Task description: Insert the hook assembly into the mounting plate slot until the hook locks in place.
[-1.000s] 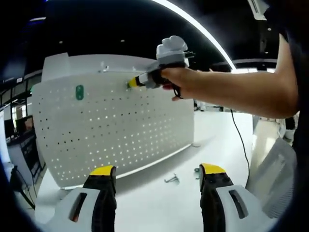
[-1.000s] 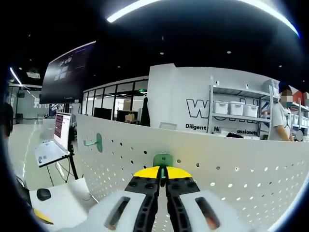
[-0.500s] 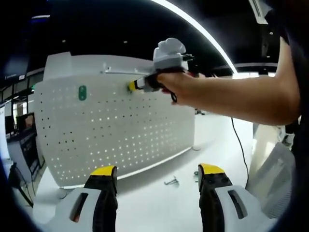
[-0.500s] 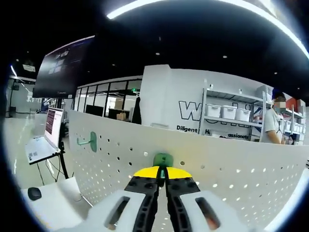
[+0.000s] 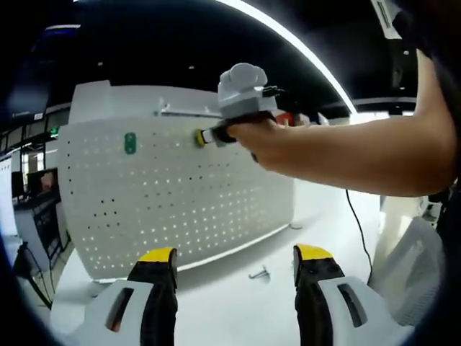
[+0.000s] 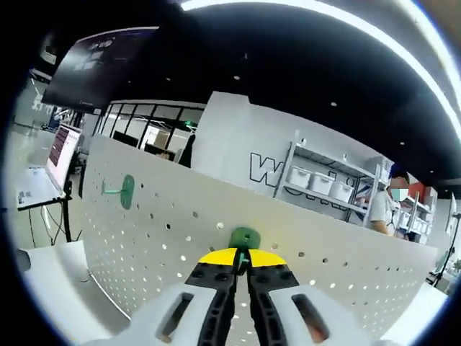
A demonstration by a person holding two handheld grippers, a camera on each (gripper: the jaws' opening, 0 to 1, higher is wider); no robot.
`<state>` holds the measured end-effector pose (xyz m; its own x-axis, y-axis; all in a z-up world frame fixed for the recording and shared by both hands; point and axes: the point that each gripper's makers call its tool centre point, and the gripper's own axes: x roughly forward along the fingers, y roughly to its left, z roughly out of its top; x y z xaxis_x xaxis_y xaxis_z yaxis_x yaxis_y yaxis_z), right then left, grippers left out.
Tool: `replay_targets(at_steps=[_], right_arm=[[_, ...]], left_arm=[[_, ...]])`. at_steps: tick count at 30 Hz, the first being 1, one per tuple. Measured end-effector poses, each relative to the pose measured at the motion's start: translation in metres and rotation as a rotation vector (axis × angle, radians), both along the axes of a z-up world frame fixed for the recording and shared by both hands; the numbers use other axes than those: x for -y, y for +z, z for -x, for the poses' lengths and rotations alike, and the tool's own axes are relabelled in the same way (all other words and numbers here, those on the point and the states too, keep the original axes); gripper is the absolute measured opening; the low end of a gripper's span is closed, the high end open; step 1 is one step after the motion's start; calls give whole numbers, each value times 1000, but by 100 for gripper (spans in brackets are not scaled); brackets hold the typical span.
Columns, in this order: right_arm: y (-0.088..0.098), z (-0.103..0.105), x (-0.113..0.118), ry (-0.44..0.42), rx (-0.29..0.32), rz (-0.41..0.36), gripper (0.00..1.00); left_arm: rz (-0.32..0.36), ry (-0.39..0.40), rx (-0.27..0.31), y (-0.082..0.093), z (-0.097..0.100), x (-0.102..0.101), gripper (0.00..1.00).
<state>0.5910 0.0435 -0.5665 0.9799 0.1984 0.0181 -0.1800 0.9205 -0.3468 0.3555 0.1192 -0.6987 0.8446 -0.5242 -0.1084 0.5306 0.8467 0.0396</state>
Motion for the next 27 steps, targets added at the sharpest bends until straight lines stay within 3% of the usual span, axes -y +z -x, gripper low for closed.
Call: replay_targets(at_steps=[3, 9, 10, 18, 27], right_arm=[[-2, -1, -1, -34, 8, 16, 5], [-3, -2, 1, -56, 1, -25, 4], [-4, -1, 0, -53, -5, -60, 4], [-4, 4, 1, -27, -16, -68, 5], [-5, 14, 5, -9, -27, -117, 8]], left_arm=[[-2, 13, -1, -2, 0, -7, 66], [5, 44, -12, -4, -2, -20, 64], [13, 43, -16, -5, -2, -20, 64], [7, -6, -25, -5, 3, -5, 64], [-49, -62, -25, -5, 17, -1, 64]])
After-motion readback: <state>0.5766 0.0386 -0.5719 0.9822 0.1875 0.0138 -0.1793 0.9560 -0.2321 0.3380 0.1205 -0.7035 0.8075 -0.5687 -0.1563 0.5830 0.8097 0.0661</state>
